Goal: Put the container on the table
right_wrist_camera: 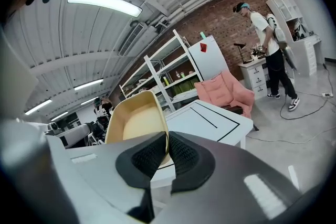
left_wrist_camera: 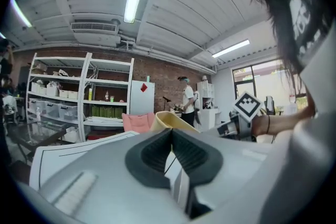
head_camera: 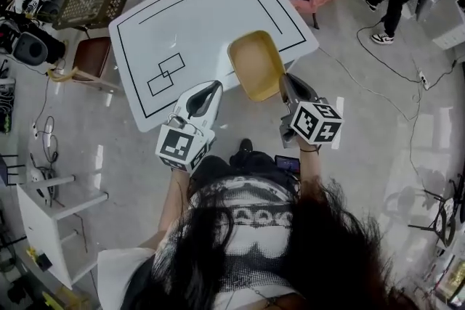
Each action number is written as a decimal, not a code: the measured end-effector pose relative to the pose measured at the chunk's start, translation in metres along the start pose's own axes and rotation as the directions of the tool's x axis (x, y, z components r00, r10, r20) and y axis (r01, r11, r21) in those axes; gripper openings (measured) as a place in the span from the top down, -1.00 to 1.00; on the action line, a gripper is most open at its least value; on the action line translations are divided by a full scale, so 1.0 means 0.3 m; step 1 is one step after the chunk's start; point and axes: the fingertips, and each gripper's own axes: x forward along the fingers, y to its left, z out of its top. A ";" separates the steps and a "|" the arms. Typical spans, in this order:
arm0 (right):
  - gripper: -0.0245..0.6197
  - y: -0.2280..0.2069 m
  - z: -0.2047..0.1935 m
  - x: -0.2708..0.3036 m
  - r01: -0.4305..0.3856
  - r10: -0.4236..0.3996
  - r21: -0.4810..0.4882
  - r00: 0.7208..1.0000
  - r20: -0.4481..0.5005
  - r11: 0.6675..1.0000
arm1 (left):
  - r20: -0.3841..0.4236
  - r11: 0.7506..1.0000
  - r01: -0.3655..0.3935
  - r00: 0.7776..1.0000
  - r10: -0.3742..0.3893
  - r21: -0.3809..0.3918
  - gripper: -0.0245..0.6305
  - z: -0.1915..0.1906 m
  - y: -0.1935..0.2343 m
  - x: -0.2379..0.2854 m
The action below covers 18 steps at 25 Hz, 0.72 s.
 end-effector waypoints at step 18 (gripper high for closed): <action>0.85 -0.031 0.011 0.236 -0.105 0.105 0.006 0.991 -0.083 0.994 | -0.081 0.990 -0.142 0.987 0.142 0.006 0.93 -0.017 0.136 0.043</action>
